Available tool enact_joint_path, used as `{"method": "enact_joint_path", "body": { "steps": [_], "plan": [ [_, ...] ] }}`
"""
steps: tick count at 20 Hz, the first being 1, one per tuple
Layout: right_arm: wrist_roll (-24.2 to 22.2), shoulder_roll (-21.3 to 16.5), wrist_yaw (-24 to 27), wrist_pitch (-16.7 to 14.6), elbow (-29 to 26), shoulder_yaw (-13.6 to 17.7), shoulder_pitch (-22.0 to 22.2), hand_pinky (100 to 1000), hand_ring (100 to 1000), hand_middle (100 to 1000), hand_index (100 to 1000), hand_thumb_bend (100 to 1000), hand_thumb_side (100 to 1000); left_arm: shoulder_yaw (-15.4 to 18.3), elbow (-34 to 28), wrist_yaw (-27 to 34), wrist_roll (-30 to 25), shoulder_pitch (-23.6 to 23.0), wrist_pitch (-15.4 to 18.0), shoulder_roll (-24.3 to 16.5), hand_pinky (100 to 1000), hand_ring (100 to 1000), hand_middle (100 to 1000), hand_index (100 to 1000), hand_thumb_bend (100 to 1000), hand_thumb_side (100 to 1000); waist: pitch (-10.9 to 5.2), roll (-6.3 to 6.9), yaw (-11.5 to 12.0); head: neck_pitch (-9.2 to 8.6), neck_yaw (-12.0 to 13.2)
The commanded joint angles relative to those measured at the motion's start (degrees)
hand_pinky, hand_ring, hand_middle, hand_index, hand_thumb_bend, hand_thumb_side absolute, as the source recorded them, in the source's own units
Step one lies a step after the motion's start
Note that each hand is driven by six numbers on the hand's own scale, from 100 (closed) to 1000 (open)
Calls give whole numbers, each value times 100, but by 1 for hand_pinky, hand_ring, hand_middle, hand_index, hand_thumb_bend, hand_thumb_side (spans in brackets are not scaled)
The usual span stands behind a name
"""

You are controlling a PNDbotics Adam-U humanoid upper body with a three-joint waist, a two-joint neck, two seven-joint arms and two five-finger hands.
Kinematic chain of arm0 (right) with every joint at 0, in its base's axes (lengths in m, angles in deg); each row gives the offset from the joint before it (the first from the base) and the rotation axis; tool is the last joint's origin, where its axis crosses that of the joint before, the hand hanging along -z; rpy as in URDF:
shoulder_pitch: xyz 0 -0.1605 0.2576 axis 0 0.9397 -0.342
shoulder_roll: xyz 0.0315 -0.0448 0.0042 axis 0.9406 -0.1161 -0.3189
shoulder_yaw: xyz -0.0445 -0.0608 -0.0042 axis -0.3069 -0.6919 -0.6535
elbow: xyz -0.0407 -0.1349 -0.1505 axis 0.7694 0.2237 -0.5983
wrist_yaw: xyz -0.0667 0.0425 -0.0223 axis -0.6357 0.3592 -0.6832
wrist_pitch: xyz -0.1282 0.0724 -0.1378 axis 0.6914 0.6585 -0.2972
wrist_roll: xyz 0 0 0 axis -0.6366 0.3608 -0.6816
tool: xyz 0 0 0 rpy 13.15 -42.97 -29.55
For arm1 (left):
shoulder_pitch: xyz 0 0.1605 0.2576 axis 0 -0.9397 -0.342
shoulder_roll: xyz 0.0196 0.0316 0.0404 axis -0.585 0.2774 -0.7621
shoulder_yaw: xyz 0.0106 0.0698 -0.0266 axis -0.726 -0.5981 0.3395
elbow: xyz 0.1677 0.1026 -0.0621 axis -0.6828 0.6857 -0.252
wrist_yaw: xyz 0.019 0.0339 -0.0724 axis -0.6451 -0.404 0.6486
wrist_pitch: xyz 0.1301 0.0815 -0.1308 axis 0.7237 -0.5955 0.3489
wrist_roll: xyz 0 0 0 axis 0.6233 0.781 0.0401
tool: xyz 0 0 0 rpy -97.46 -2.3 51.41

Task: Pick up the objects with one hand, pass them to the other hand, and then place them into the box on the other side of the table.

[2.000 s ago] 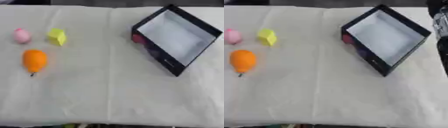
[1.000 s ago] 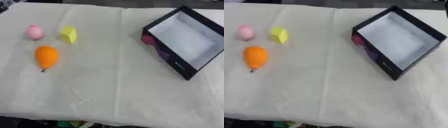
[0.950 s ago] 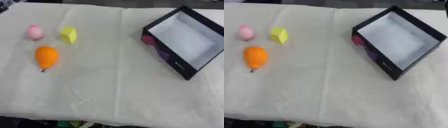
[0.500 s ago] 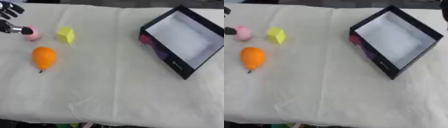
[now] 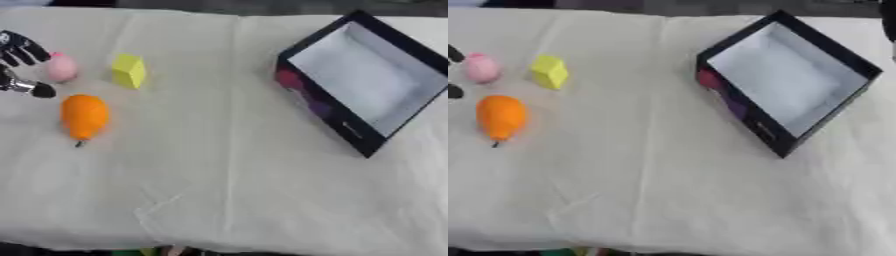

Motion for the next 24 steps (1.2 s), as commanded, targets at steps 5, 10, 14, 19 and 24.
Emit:
{"method": "enact_joint_path", "body": {
  "steps": [5,10,14,19,24],
  "plan": [
    [-18,-194,-45,-1,-116,7,-108,860,773,836,862,100,530,-50,17,13,-76,13,14,-224,863,855,824,871,609,448,-56,-13,-12,30,162],
    [-20,-183,-54,2,-108,6,-90,861,772,835,862,100,533,-169,35,44,-15,-27,-29,-165,859,847,819,866,595,441,-49,-17,-23,30,197],
    [-31,-166,-59,8,-104,-4,-76,861,771,833,862,100,534,-266,35,-16,-20,-26,-41,-103,858,847,820,870,598,436,-45,-16,-33,30,191],
    [-86,-124,-72,32,-111,-61,-64,861,770,833,862,100,538,-387,53,-356,20,33,-36,-8,858,851,823,880,602,430,-53,-12,-43,30,153],
    [-159,-81,-115,61,-98,-127,-64,862,770,833,862,100,541,-489,69,-652,88,88,-30,92,858,852,823,875,595,416,-60,0,-47,30,165]
  ]
}}
